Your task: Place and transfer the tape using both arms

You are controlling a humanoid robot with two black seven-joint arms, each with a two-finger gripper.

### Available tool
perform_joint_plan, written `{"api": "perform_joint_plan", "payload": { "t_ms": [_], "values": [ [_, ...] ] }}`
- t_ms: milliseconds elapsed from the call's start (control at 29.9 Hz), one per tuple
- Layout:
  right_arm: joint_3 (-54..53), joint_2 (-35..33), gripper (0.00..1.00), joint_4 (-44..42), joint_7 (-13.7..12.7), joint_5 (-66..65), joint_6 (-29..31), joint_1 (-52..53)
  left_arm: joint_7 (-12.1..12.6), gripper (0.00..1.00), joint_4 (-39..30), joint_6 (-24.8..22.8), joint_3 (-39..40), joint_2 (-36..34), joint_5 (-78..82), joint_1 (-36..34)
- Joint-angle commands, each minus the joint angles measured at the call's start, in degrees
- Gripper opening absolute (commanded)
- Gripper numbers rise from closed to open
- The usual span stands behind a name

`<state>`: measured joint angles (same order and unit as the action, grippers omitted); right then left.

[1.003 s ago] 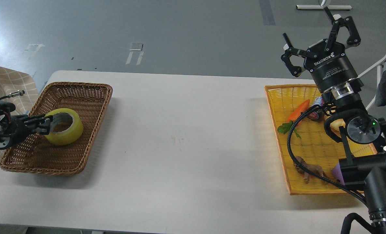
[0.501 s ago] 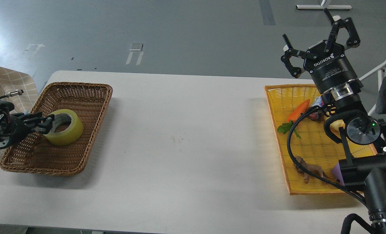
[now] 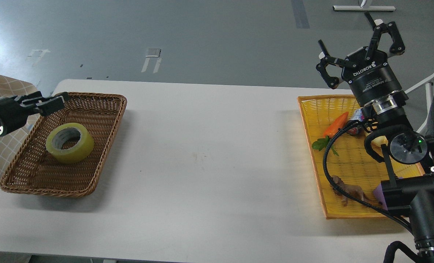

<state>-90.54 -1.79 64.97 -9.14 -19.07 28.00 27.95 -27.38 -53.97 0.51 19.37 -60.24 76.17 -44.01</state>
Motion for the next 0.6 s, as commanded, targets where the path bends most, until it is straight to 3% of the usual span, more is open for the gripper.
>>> {"api": "perform_joint_plan", "payload": {
  "t_ms": [0,234,434,568],
  "values": [
    [0.0,-0.1,1.0,0.1,0.0,0.0,0.0,0.1,-0.6,0.97,-0.4,-1.2,0.0,0.4,-5.5,-4.8],
    [-0.1,-0.1,1.0,0.2,0.0,0.0,0.0,0.3,-0.6,0.98,-0.4,-10.2,0.5,4.8,-20.1,-14.4],
    [-0.3,-0.4,1.0,0.2,0.0,0.0,0.0,0.7,-0.6,0.98,-0.4,-18.4,0.8,8.7,-37.8,-18.3],
    [-0.3,-0.6,1.0,0.2,0.0,-0.1,0.0,0.8,-0.6,0.98,-0.4,-19.2,1.9,12.7,-46.4,-18.6]
  ]
}}
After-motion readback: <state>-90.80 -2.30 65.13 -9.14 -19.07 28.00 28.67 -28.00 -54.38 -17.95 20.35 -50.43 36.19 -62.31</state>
